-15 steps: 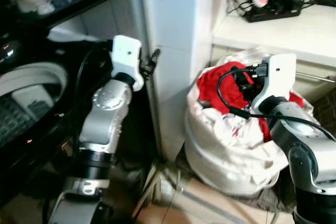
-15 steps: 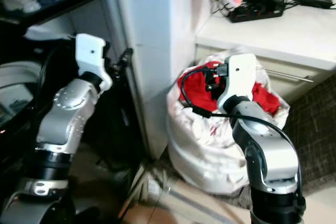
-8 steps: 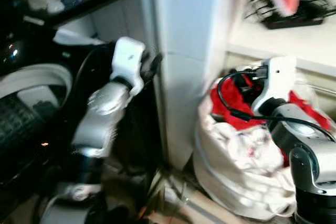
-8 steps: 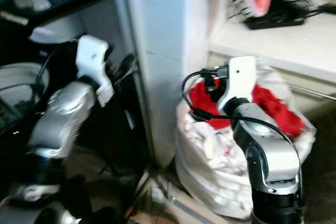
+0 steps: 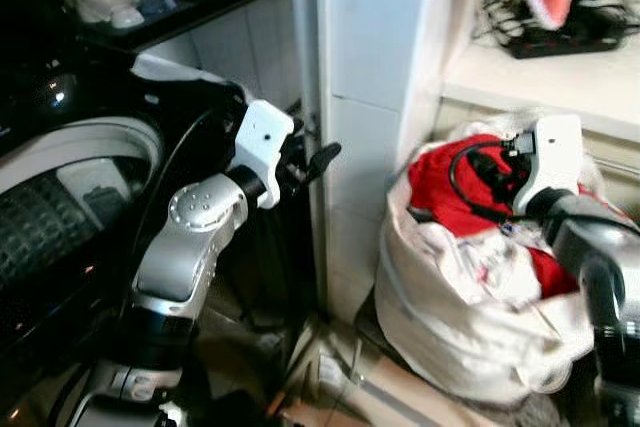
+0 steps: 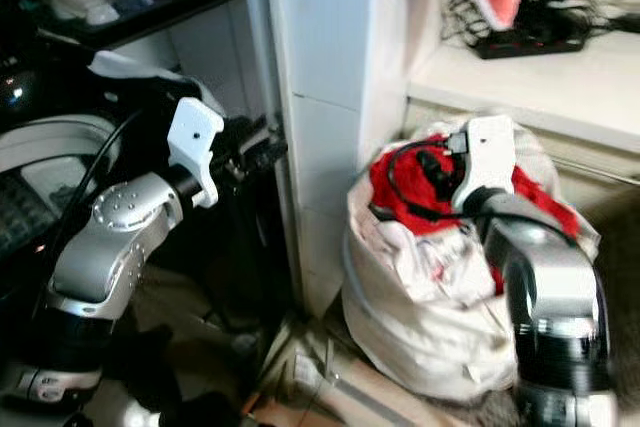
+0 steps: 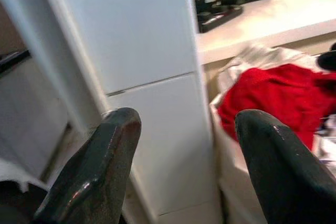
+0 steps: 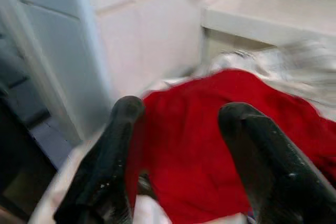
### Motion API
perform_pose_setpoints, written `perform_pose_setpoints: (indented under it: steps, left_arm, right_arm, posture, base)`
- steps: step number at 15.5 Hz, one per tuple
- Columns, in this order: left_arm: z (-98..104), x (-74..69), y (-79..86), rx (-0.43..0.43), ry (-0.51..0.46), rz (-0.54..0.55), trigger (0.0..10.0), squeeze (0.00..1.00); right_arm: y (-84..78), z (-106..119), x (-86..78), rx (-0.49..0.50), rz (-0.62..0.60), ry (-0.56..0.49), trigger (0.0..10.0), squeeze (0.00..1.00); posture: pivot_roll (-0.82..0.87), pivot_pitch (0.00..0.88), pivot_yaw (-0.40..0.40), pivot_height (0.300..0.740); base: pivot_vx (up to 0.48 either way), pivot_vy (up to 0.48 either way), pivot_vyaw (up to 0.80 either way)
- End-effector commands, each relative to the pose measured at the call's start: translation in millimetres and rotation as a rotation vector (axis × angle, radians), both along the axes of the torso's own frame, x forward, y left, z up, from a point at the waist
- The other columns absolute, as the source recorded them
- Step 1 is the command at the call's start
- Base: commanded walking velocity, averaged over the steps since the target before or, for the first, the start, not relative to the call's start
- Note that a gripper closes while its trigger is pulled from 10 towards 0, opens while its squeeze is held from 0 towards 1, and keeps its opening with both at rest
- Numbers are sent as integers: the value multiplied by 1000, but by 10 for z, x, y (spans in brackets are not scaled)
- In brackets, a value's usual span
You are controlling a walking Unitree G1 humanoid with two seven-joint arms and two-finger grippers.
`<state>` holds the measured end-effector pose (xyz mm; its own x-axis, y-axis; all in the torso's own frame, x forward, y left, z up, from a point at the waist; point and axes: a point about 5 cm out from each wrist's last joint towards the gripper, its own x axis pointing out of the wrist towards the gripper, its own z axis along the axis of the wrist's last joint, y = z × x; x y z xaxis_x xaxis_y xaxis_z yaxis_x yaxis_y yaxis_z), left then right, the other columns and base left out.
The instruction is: Clothes washing
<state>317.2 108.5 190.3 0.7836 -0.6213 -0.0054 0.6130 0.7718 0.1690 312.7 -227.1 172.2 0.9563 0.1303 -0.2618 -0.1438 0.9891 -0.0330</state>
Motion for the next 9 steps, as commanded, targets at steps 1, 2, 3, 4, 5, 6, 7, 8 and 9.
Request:
perform_pose_setpoints:
  steps: [1,2,3,4,5,6,7,8,9]
  left_arm:
    - [40,-5,10,8,-6,-9,10000,0]
    - [42,-9,20,20,-7,-11,10000,0]
    - [62,-16,37,22,-3,-13,10000,0]
    - [74,-19,43,21,-2,-14,10000,0]
    - [88,-16,54,23,-4,-12,10000,0]
    - [103,-9,66,21,-11,0,10000,0]
    - [122,2,75,15,-21,24,10000,0]
    - [130,8,78,13,-25,35,10000,0]
    - [155,30,97,-3,-31,95,10000,0]
  right_arm:
    - [-66,0,46,5,2,-5,10000,1000]
    - [-143,-52,99,6,-8,16,10000,1000]
    - [-290,-155,197,16,-36,59,10000,1000]
    - [-353,-197,242,18,-48,75,10000,1000]
    - [-405,-216,303,33,-64,83,10000,1000]
    - [-447,-229,351,39,-77,86,10000,1000]
    - [-487,-234,388,27,-92,87,10000,1000]
    - [-505,-234,403,18,-99,86,10000,1000]
    - [-484,-161,433,-6,-103,52,10000,1000]
  posture:
    - [-21,0,85,740]
    - [-19,0,84,740]
    - [-10,0,84,740]
    - [-10,0,84,740]
    - [5,0,87,740]
    - [12,0,89,740]
    - [20,0,89,740]
    - [20,0,89,740]
    - [43,0,76,740]
  base:
    - [0,0,0]
    - [0,0,0]
    - [0,0,0]
    - [0,0,0]
    - [0,0,0]
    - [0,0,0]
    - [0,0,0]
    - [0,0,0]
    - [0,0,0]
